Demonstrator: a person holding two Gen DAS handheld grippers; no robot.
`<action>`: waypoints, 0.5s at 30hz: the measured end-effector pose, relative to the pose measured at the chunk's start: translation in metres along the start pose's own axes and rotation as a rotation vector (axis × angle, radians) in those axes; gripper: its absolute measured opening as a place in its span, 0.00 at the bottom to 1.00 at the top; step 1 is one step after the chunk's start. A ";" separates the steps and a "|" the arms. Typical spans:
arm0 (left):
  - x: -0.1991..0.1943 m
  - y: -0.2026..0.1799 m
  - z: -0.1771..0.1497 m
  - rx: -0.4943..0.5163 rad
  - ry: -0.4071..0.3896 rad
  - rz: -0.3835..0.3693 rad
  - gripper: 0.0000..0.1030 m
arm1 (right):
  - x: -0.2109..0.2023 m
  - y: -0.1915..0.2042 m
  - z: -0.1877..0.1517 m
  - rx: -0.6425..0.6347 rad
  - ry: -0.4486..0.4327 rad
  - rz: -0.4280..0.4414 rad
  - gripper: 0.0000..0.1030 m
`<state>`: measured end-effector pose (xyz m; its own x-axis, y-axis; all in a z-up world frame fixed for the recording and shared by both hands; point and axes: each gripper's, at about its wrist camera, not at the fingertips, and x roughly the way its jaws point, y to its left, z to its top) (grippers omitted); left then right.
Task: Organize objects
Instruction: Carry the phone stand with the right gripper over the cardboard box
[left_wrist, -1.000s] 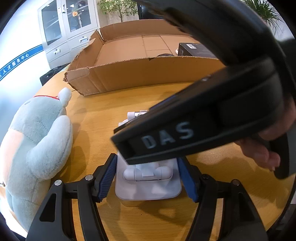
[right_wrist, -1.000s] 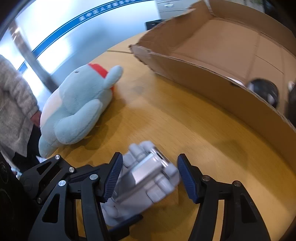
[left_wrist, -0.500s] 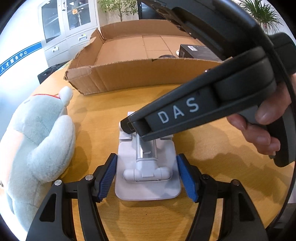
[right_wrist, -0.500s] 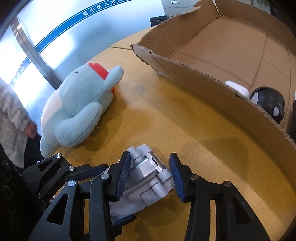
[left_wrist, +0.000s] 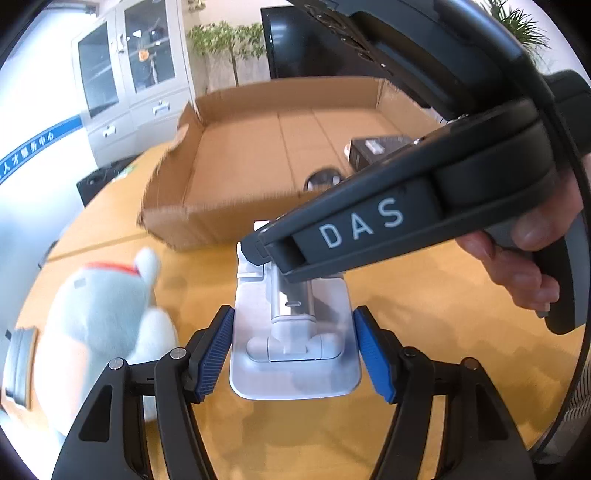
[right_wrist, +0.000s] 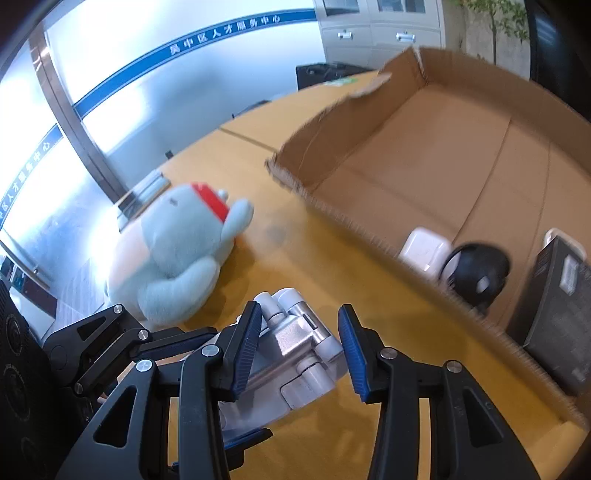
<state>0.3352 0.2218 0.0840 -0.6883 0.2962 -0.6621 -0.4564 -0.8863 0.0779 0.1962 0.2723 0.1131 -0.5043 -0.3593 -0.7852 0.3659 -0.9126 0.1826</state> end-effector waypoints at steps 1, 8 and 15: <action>-0.001 0.000 0.006 0.005 -0.011 -0.001 0.62 | -0.006 -0.002 0.004 0.001 -0.011 -0.006 0.40; 0.019 0.007 0.052 0.039 -0.046 -0.023 0.62 | -0.029 -0.023 0.032 0.010 -0.061 -0.071 0.40; 0.039 0.016 0.089 0.061 -0.050 -0.058 0.62 | -0.030 -0.056 0.066 0.053 -0.096 -0.103 0.40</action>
<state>0.2511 0.2502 0.1260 -0.6863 0.3650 -0.6292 -0.5289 -0.8442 0.0872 0.1390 0.3215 0.1657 -0.6103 -0.2778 -0.7418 0.2680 -0.9537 0.1366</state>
